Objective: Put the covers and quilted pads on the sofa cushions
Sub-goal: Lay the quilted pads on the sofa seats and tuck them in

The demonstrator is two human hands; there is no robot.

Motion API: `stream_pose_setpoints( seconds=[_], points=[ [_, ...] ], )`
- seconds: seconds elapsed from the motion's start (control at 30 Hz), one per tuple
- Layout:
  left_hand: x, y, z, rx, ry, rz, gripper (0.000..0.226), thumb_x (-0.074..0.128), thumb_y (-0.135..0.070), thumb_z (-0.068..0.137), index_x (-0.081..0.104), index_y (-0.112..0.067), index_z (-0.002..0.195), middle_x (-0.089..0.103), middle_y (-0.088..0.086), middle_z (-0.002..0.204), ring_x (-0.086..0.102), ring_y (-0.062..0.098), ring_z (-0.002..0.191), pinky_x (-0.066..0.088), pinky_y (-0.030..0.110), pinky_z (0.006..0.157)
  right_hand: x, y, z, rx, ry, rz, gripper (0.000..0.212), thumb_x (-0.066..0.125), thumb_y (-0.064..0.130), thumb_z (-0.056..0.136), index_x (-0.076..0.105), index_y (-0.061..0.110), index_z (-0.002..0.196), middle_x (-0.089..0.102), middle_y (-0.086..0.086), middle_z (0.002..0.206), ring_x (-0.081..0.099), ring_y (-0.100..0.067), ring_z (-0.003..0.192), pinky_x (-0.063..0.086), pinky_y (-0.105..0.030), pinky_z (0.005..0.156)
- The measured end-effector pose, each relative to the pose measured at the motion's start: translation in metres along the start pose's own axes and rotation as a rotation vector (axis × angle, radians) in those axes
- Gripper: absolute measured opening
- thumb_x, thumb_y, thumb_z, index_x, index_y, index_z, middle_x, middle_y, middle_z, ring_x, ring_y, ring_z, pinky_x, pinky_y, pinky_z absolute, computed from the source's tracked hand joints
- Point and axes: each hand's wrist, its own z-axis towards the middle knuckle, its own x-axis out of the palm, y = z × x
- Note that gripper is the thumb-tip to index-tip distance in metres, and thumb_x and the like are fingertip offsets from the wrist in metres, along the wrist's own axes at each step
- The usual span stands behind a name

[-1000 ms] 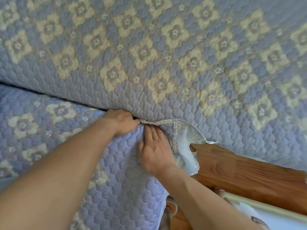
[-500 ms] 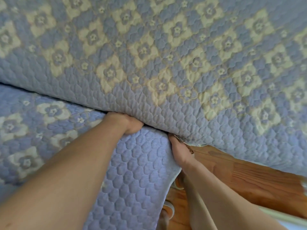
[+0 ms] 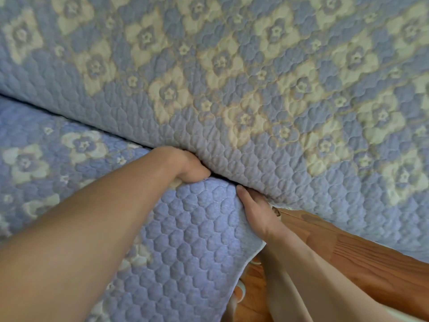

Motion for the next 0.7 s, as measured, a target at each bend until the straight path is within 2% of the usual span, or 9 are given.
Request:
stream_pose_setpoints(
  seconds=[0.13, 0.27, 0.33, 0.43, 0.53, 0.6, 0.7],
  points=[
    [-0.006, -0.003, 0.008, 0.007, 0.076, -0.062, 0.062, 0.035, -0.054, 0.1, 0.023, -0.036, 0.158, 0.023, -0.008, 0.164, 0.03, 0.02, 0.146, 0.026, 0.04, 0.115, -0.001, 0.0, 0.012, 0.073, 0.092, 0.098, 0.069, 0.034, 0.075, 0.092, 0.038, 0.036, 0.15, 0.04, 0.014, 0.15, 0.036, -0.012, 0.141, 0.024, -0.038, 0.121],
    [0.004, 0.004, -0.001, 0.029, -0.101, -0.02, 0.068, 0.023, -0.065, 0.095, 0.016, -0.04, 0.158, 0.012, -0.008, 0.167, 0.017, 0.019, 0.152, 0.014, 0.046, 0.123, -0.008, 0.004, 0.007, 0.105, 0.113, 0.058, 0.07, 0.036, 0.074, 0.092, 0.038, 0.035, 0.15, 0.039, 0.009, 0.156, 0.037, -0.015, 0.142, 0.024, -0.042, 0.122],
    [0.006, 0.005, -0.006, 0.019, -0.104, 0.005, 0.067, 0.02, -0.063, 0.097, 0.013, -0.038, 0.159, 0.009, -0.007, 0.167, 0.014, 0.02, 0.153, 0.011, 0.046, 0.124, -0.008, 0.011, 0.002, 0.101, 0.09, 0.034, 0.067, 0.035, 0.071, 0.094, 0.039, 0.033, 0.15, 0.038, 0.007, 0.156, 0.036, -0.017, 0.142, 0.023, -0.039, 0.121],
    [0.007, -0.001, -0.01, -0.013, -0.044, 0.032, 0.062, 0.019, -0.056, 0.1, 0.016, -0.036, 0.159, 0.012, -0.005, 0.167, 0.016, 0.021, 0.152, 0.01, 0.045, 0.124, -0.008, 0.015, -0.004, 0.05, 0.081, -0.097, 0.06, 0.03, 0.063, 0.1, 0.04, 0.031, 0.15, 0.039, 0.002, 0.156, 0.035, -0.02, 0.143, 0.024, -0.034, 0.118],
    [0.011, -0.016, -0.011, -0.162, -0.023, 0.261, 0.058, 0.017, -0.048, 0.102, 0.02, -0.033, 0.159, 0.02, -0.004, 0.166, 0.019, 0.025, 0.152, 0.017, 0.049, 0.123, -0.007, 0.017, -0.009, 0.006, 0.058, -0.176, 0.058, 0.027, 0.06, 0.102, 0.04, 0.03, 0.15, 0.039, -0.001, 0.157, 0.034, -0.022, 0.144, 0.023, -0.032, 0.116],
    [0.013, -0.021, -0.013, -0.175, -0.041, 0.314, 0.056, 0.019, -0.041, 0.103, 0.028, -0.032, 0.157, 0.029, -0.004, 0.163, 0.025, 0.025, 0.15, 0.021, 0.047, 0.121, -0.007, 0.019, -0.01, 0.024, 0.055, -0.171, 0.061, 0.027, 0.062, 0.101, 0.04, 0.029, 0.15, 0.039, -0.001, 0.156, 0.034, -0.022, 0.144, 0.024, -0.033, 0.116],
    [0.009, -0.007, -0.009, -0.017, -0.134, 0.069, 0.058, 0.021, -0.051, 0.101, 0.024, -0.035, 0.156, 0.02, -0.006, 0.165, 0.021, 0.022, 0.151, 0.015, 0.046, 0.124, -0.009, 0.02, -0.006, 0.006, 0.068, -0.176, 0.077, 0.026, 0.076, 0.093, 0.045, 0.024, 0.147, 0.046, -0.004, 0.151, 0.04, -0.026, 0.14, 0.031, -0.038, 0.116]
  ],
)
